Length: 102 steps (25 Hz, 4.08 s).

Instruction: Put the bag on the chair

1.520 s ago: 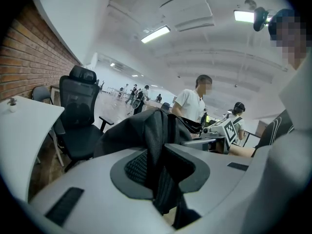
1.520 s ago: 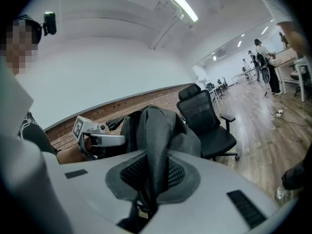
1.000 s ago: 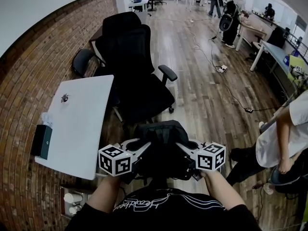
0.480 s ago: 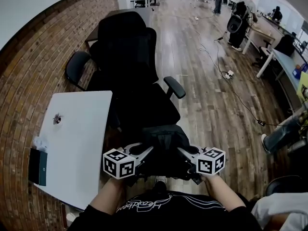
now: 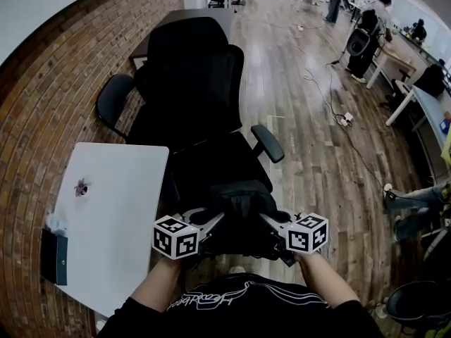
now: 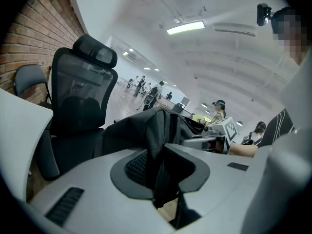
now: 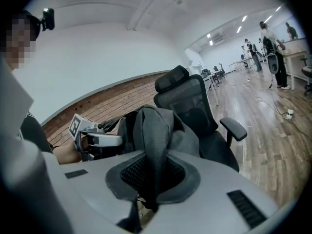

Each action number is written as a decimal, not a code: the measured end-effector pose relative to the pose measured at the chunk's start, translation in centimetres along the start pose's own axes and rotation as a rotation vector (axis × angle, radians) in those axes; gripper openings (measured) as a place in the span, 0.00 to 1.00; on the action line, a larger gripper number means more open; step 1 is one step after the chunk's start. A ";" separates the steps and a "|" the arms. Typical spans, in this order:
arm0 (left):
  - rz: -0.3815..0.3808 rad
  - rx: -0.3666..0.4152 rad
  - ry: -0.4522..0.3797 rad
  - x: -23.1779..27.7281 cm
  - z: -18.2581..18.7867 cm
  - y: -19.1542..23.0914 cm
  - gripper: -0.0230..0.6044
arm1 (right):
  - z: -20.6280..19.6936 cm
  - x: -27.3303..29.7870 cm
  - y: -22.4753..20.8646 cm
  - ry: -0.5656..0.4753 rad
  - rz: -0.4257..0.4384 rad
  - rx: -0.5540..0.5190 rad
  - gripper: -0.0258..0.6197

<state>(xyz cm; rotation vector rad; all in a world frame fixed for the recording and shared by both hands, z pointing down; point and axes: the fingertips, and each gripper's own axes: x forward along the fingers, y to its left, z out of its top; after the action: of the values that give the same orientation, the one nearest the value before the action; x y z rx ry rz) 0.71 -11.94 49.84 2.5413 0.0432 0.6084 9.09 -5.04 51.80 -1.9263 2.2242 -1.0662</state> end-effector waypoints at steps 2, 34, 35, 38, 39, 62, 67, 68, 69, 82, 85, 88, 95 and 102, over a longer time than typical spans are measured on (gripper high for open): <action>0.013 0.005 -0.008 0.2 1.0 1.0 0.19 | 1.0 1.0 -0.5 0.004 0.009 -0.011 0.09; 0.410 -0.146 -0.176 7.7 14.6 18.3 0.18 | 17.4 20.1 -13.0 0.219 0.287 -0.233 0.09; 0.422 -0.146 -0.174 8.1 14.9 19.0 0.19 | 17.7 20.9 -13.6 0.224 0.288 -0.237 0.09; 0.453 -0.149 -0.166 9.4 15.6 21.5 0.19 | 18.4 23.2 -15.3 0.245 0.289 -0.248 0.09; 0.462 -0.149 -0.163 9.8 15.8 22.3 0.19 | 18.5 23.9 -15.8 0.253 0.289 -0.251 0.09; 0.574 -0.171 -0.107 15.4 12.9 35.0 0.19 | 15.0 35.6 -23.7 0.391 0.208 -0.276 0.10; 0.609 -0.191 -0.115 15.6 12.0 36.0 0.20 | 14.2 36.3 -23.8 0.405 0.204 -0.275 0.10; 0.613 -0.199 -0.113 15.6 12.0 36.1 0.20 | 14.1 36.4 -23.8 0.406 0.204 -0.277 0.10; 0.616 -0.207 -0.112 15.6 11.9 36.1 0.20 | 14.1 36.4 -23.7 0.407 0.206 -0.279 0.10; 0.672 -0.226 -0.075 14.4 9.0 33.4 0.55 | 14.0 34.1 -25.0 0.382 0.137 -0.292 0.60; 0.664 -0.227 -0.077 13.6 8.4 31.8 0.55 | 14.3 31.9 -25.0 0.351 0.122 -0.268 0.65; 0.658 -0.224 -0.107 12.5 8.5 29.4 0.56 | 14.5 28.8 -23.3 0.335 0.173 -0.279 0.63; 0.605 -0.214 -0.188 9.3 8.8 20.9 0.51 | 13.4 20.9 -15.5 0.277 0.385 -0.294 0.45; 0.559 -0.132 -0.290 6.5 9.4 10.7 0.17 | 13.7 12.5 -7.9 0.159 0.559 -0.324 0.09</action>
<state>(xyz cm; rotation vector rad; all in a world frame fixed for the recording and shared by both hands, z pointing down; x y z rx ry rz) 9.69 -24.70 50.69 2.4787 -0.8020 0.4143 18.76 -22.65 50.33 -1.1752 2.9145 -0.8312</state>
